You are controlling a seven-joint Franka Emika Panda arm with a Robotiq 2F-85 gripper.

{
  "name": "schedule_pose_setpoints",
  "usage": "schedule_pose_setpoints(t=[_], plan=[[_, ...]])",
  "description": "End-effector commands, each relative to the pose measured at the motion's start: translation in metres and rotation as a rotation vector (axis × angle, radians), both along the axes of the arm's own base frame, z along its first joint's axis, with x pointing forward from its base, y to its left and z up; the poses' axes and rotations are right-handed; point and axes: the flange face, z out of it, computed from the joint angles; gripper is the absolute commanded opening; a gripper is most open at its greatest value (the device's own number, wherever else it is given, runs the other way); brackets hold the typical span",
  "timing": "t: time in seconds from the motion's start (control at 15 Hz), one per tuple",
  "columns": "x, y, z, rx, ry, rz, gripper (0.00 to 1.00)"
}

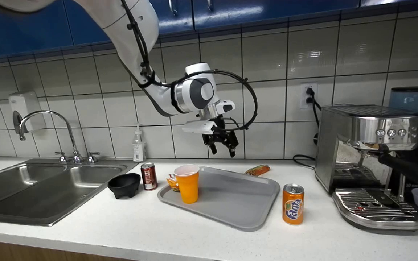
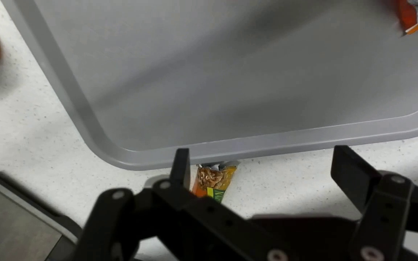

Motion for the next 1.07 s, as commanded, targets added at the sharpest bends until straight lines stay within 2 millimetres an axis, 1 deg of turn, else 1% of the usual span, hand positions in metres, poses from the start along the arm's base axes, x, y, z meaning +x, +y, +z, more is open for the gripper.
schedule_pose_setpoints(t=[0.0,0.27,0.47,0.67,1.0], plan=[[-0.026,0.006,0.015,0.007,0.009,0.001,1.0],[-0.043,0.003,0.021,0.01,0.012,-0.023,1.0],[-0.055,-0.004,0.025,0.008,0.012,-0.046,1.0],[-0.067,-0.014,0.027,0.003,0.007,-0.076,1.0],[-0.083,-0.036,0.026,-0.007,0.0,-0.133,1.0]])
